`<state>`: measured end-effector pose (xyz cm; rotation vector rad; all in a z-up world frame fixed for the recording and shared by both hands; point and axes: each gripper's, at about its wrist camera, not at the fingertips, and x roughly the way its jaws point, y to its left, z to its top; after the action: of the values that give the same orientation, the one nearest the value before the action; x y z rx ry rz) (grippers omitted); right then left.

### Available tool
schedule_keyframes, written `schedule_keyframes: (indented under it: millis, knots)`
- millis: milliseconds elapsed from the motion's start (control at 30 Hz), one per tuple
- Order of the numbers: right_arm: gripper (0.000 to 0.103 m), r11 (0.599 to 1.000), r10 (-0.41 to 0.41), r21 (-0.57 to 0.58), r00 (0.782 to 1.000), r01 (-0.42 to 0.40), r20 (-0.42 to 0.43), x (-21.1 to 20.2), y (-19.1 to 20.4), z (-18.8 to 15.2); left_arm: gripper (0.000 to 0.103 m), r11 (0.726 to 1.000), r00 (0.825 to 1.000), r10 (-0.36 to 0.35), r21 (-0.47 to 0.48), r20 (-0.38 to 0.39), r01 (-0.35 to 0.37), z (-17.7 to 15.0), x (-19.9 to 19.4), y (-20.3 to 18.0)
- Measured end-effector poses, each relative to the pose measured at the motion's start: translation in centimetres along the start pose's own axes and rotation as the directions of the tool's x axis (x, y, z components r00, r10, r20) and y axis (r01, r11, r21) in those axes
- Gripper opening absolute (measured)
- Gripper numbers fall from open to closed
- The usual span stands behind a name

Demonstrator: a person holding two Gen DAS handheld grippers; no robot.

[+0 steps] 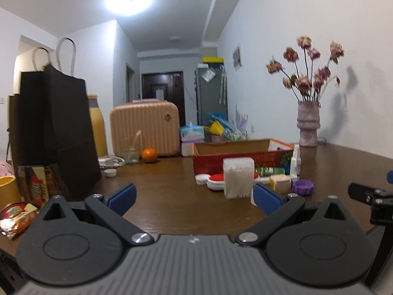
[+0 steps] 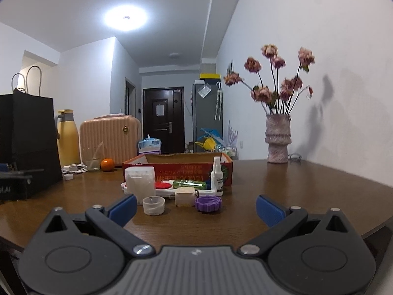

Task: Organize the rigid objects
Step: 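Grasp the white tape roll with the left tool while the right tool grasps the purple bottle cap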

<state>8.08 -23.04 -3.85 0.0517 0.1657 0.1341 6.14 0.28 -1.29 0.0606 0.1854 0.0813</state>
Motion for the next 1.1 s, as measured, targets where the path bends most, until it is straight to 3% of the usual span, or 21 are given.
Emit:
schedule_keyframes:
  millis: [133,267,433,533,600,667,767,900,967,1067,1100]
  knots:
    - [0.103,0.997,0.074,0.022,0.997,-0.074,-0.022,3.0,-0.9,0.1,0.103,0.999,0.997,-0.051,0.002,-0.062,0.051,0.4,2.8,-0.3]
    - [0.103,0.983,0.184,0.037,0.962,-0.181,-0.199,7.1,-1.1,0.7,0.103,0.991,0.986,-0.114,-0.078,-0.118,0.105,0.7,5.6,0.3]
    - [0.103,0.990,0.136,-0.009,0.965,-0.141,-0.223,10.4,-0.7,1.6,0.103,0.994,0.983,-0.086,-0.081,-0.165,0.073,1.0,8.8,0.7]
    - [0.103,0.989,0.147,0.011,0.961,-0.149,-0.232,12.8,-1.5,2.0,0.103,0.993,0.973,-0.120,-0.046,-0.196,0.113,1.1,10.6,0.1]
    - [0.100,0.993,0.118,0.019,0.955,-0.117,-0.271,14.9,-2.2,2.4,0.103,0.985,0.961,-0.170,-0.048,-0.217,0.164,1.1,12.1,-0.8]
    - [0.086,0.992,0.130,0.042,0.943,-0.123,-0.306,16.5,-3.3,2.5,0.103,0.979,0.949,-0.206,-0.048,-0.240,0.200,1.2,13.6,-2.1]
    - [0.075,0.993,0.120,0.042,0.928,-0.113,-0.352,18.8,-4.5,2.3,0.101,0.965,0.924,-0.260,-0.047,-0.279,0.258,1.4,16.1,-4.4]
    - [0.074,0.994,0.100,-0.006,0.901,-0.113,-0.422,21.5,-5.1,1.8,0.084,0.955,0.882,-0.290,-0.044,-0.373,0.295,1.1,19.9,-7.2]
    - [0.069,0.993,0.095,-0.015,0.887,-0.114,-0.451,22.8,-5.3,1.6,0.080,0.951,0.861,-0.299,-0.059,-0.412,0.302,0.8,21.4,-7.9]
    - [0.064,0.990,0.120,-0.006,0.870,-0.140,-0.479,24.3,-5.6,1.4,0.071,0.953,0.846,-0.293,-0.067,-0.444,0.295,0.4,22.9,-8.7]
    - [0.063,0.989,0.125,-0.005,0.867,-0.146,-0.482,24.6,-5.7,1.4,0.063,0.954,0.843,-0.291,-0.067,-0.453,0.293,0.3,23.2,-8.9]
